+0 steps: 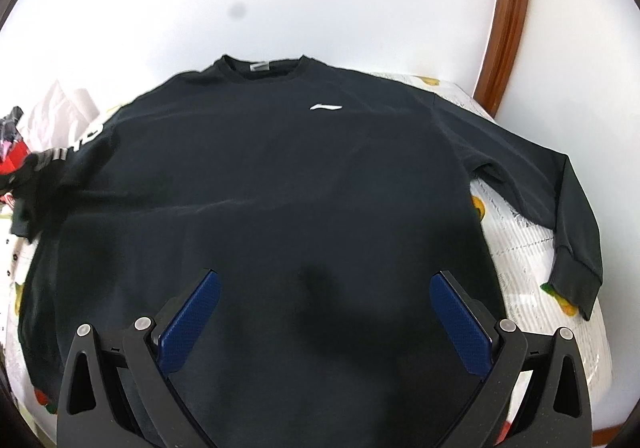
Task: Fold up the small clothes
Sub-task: 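Reach the left gripper to the cuff of the white-lettered sleeve and grasp it, then carry the lettered sleeve across the sweatshirt body with the left gripper and release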
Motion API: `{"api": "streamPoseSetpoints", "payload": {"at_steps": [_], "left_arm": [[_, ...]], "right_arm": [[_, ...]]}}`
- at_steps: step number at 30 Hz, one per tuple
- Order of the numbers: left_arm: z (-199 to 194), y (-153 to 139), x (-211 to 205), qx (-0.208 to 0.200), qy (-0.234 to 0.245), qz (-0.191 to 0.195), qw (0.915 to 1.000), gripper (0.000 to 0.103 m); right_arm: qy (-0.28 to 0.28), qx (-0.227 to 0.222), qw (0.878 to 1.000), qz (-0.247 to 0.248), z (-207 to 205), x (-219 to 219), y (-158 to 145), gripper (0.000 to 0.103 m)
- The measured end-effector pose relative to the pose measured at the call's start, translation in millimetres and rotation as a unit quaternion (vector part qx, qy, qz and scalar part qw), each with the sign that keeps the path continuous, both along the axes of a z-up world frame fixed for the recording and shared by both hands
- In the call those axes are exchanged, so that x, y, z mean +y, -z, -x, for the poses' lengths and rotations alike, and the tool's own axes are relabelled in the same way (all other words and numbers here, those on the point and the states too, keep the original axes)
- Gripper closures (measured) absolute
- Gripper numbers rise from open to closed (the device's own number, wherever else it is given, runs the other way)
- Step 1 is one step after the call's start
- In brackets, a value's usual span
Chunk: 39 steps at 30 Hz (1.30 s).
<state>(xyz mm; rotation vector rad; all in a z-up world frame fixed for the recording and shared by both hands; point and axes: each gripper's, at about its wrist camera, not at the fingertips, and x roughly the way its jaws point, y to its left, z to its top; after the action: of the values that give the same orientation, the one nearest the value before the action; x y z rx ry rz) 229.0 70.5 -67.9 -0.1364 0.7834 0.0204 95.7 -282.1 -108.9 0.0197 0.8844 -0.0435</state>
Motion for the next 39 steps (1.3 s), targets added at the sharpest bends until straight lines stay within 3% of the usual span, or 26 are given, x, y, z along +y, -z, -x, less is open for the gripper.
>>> {"api": "streamPoseSetpoints", "payload": {"at_steps": [9,20,25,29,31,39], "left_arm": [[-45.7,4.3,-102.4,-0.002,0.086,0.007,0.9963,0.097],[-63.5,20.3,-162.7,0.013,0.143,0.051,0.9883,0.096],[-55.7,18.1,-141.0,0.024,0.144,0.063,0.9873,0.092],[-42.4,18.4,-98.8,0.03,0.117,0.068,0.9904,0.074],[-31.6,19.8,-72.5,0.03,0.105,0.08,0.9908,0.072],[2.1,42.9,31.5,0.041,0.021,0.044,0.9979,0.067]], "right_arm": [[0.015,0.003,1.0,-0.005,8.8,-41.2,6.1,0.0],[0.038,0.023,0.999,-0.001,10.3,-67.0,19.6,0.0],[0.022,0.022,1.0,0.0,5.2,-53.7,17.2,0.0],[-0.003,0.012,1.0,-0.001,-3.6,-28.9,8.2,0.0],[-0.02,0.006,1.0,0.002,-12.0,-11.0,1.5,0.0],[-0.08,0.01,0.996,-0.036,-61.4,51.6,-0.1,0.0]]}}
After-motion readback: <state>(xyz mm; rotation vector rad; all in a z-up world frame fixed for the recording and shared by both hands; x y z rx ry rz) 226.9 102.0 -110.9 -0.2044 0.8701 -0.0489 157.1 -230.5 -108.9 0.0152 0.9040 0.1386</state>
